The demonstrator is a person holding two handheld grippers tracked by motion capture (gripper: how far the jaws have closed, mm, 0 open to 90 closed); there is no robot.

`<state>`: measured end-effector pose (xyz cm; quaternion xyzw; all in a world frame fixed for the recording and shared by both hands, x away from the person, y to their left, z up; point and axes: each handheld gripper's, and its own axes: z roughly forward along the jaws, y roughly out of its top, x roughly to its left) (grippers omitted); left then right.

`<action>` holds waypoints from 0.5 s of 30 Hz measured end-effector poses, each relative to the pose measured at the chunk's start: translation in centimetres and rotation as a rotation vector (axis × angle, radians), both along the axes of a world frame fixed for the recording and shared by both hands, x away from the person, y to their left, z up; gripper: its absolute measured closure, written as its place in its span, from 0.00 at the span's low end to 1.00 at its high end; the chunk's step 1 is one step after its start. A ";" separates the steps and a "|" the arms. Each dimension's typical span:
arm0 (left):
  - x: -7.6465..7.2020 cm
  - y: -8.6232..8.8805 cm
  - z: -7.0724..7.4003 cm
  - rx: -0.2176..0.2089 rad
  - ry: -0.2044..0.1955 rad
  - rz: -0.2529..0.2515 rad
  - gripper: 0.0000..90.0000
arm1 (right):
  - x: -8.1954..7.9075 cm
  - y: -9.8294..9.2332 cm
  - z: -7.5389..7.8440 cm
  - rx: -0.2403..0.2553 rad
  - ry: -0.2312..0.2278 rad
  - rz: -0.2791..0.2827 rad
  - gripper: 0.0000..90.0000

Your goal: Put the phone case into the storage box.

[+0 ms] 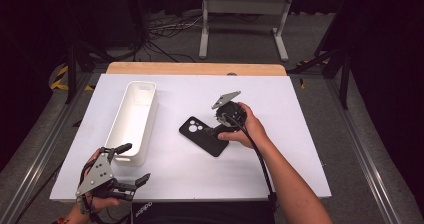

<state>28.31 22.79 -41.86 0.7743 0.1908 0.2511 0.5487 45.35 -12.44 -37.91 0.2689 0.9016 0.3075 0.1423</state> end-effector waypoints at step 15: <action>0.1 -0.3 -0.2 0.026 0.019 -0.016 0.04 | 4.0 4.8 -1.5 -0.133 0.094 0.002 0.37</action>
